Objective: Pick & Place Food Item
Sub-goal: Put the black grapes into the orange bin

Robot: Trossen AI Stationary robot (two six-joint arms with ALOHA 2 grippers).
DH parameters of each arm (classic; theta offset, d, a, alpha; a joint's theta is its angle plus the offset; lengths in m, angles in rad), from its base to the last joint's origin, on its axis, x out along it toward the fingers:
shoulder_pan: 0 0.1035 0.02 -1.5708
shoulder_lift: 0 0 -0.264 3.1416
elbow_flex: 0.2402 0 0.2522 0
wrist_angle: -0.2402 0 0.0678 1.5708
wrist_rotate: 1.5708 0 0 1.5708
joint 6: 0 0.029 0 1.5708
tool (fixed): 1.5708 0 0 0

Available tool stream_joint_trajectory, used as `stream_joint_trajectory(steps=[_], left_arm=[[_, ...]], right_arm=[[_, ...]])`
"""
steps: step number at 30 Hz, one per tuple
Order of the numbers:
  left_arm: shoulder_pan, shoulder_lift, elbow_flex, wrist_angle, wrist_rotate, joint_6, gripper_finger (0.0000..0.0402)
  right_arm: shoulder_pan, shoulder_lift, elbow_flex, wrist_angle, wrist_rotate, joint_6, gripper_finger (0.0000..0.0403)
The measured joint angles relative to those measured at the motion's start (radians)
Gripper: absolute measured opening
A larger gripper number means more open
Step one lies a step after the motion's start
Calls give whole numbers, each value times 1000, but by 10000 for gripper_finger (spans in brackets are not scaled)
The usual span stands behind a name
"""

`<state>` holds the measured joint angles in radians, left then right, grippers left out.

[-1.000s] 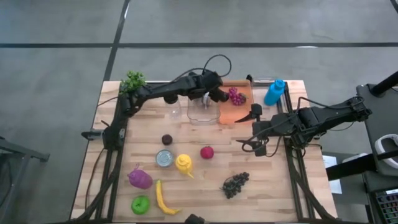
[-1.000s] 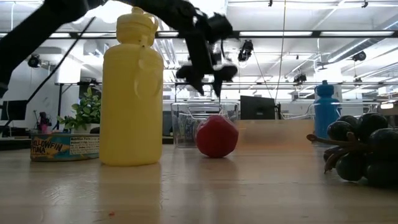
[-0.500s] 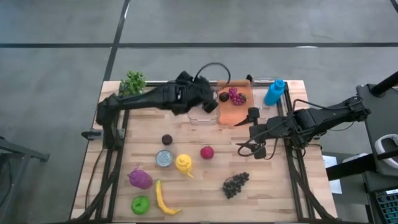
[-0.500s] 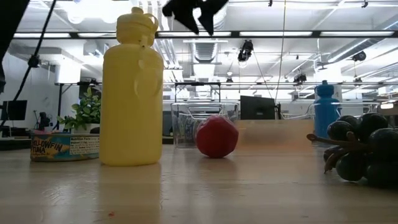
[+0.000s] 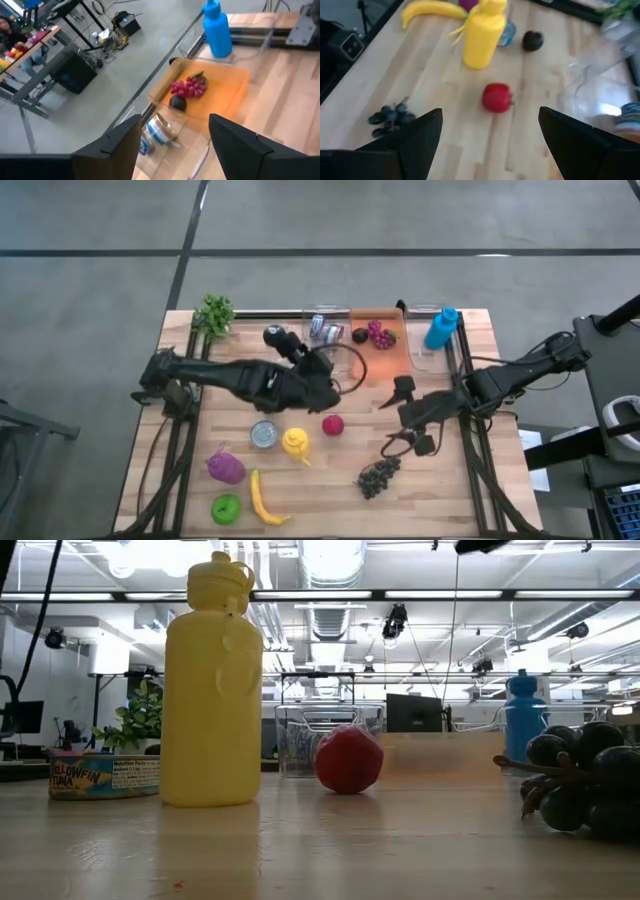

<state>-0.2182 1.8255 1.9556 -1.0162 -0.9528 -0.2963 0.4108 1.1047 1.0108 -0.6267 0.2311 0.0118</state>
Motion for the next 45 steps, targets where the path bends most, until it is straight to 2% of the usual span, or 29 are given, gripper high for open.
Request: stream_joint_trajectory(steps=[8,16,20,27,32,39,45], left_arm=[[-103,-14,0,-48,-27,-45,222],[-222,-14,0,-109,-45,-129,216],[-278,-14,0,-110,-58,-167,218],[-344,-14,0,-110,-74,-187,211],[-384,-14,0,-111,-77,-202,210],[-415,-14,0,-111,-77,-233,210],[-418,-14,0,-109,-77,-237,210]], right_arm=[[50,46,-91,74,-3,104,324],[88,180,-101,112,-10,174,324],[90,252,-90,157,-75,196,324],[90,347,-56,253,-210,145,324],[95,403,-42,254,-232,171,322],[109,486,-42,327,-283,180,274],[108,539,-42,348,-284,165,229]])
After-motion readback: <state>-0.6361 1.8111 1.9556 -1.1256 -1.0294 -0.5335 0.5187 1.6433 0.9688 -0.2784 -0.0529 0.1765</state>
